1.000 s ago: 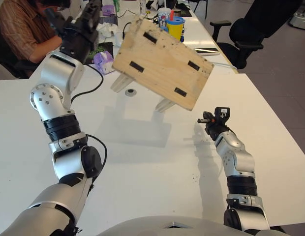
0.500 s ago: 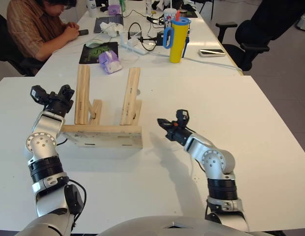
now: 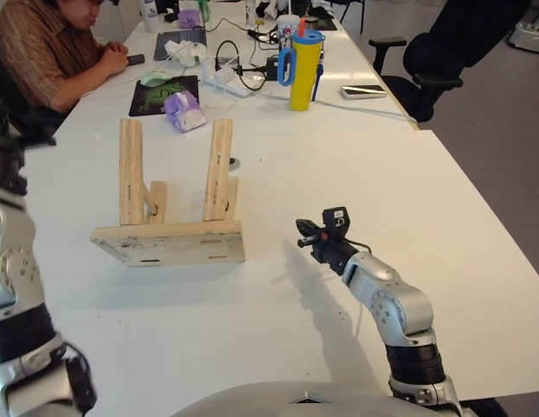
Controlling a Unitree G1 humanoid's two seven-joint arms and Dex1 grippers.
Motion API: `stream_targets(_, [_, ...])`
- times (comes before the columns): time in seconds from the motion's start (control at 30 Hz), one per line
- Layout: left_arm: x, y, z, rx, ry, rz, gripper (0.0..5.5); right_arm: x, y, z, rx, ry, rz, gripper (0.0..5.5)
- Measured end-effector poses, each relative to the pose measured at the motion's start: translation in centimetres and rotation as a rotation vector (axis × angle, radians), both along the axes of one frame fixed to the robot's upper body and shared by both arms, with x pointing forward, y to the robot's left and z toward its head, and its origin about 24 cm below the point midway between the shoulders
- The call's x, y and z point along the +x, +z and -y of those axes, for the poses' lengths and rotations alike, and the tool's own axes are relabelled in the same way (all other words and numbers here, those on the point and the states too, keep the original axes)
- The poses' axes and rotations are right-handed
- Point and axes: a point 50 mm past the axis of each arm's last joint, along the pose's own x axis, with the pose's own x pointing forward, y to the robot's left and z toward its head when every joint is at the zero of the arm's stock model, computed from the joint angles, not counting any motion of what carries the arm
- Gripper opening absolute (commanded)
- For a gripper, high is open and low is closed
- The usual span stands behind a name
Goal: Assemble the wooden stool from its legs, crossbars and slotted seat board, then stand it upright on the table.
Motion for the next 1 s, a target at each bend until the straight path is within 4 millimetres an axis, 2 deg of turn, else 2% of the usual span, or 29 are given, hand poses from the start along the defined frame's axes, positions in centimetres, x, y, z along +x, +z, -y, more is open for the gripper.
stream_targets(0.03, [-1.0,-2.6,0.1,0.024,-0.016,-0.104,0.04,-0.2,-0.2,-0.1,-0.003,0.001,-0.006,0.0])
stream_targets(0.1, [-2.9,-6.4,1.1,0.089,-0.11,-0.24,0.04,-0.7,-0.6,-0.2,-0.022,-0.006,-0.009,0.0])
stream_targets(0.13, [-3.5,-7.5,1.6,0.157,-0.166,-0.305,0.04,-0.9,-0.7,-0.3,-0.029,-0.007,-0.01,0.0])
stream_targets(0.2, [-4.9,-11.8,2.4,0.145,-0.245,-0.493,0.04,-1.0,-0.7,-0.3,-0.034,-0.016,-0.005,0.0])
stream_targets(0.27, [-5.5,-14.3,3.3,0.172,-0.31,-0.594,0.04,-0.9,-0.7,-0.4,-0.066,-0.013,0.008,0.0])
stream_targets(0.4, [-4.7,-15.1,4.7,0.199,-0.392,-0.604,0.04,-0.5,-0.4,-0.9,-0.09,0.002,0.042,0.0])
stream_targets(0.47, [-3.9,-15.3,6.1,0.173,-0.425,-0.573,0.04,0.1,-0.5,-1.7,-0.109,0.032,0.056,0.0])
stream_targets(0.57, [-3.1,-15.5,7.8,0.159,-0.443,-0.542,0.04,0.8,-0.9,-3.0,-0.122,0.08,0.084,0.0])
stream_targets(0.63, [-2.7,-15.5,8.2,0.144,-0.418,-0.54,0.04,1.7,-1.1,-3.2,-0.151,0.095,0.112,0.0])
stream_targets(0.73, [-1.9,-15.5,8.7,0.115,-0.394,-0.538,0.04,2.6,-1.2,-3.1,-0.175,0.107,0.141,0.0])
stream_targets(0.9, [0.3,-14.8,10.6,0.115,-0.41,-0.493,0.04,3.0,-1.2,-1.5,-0.216,0.077,0.155,0.0])
stream_targets(1.0, [0.8,-15.1,11.2,0.102,-0.4,-0.491,0.04,3.1,-1.2,-1.1,-0.217,0.062,0.153,0.0])
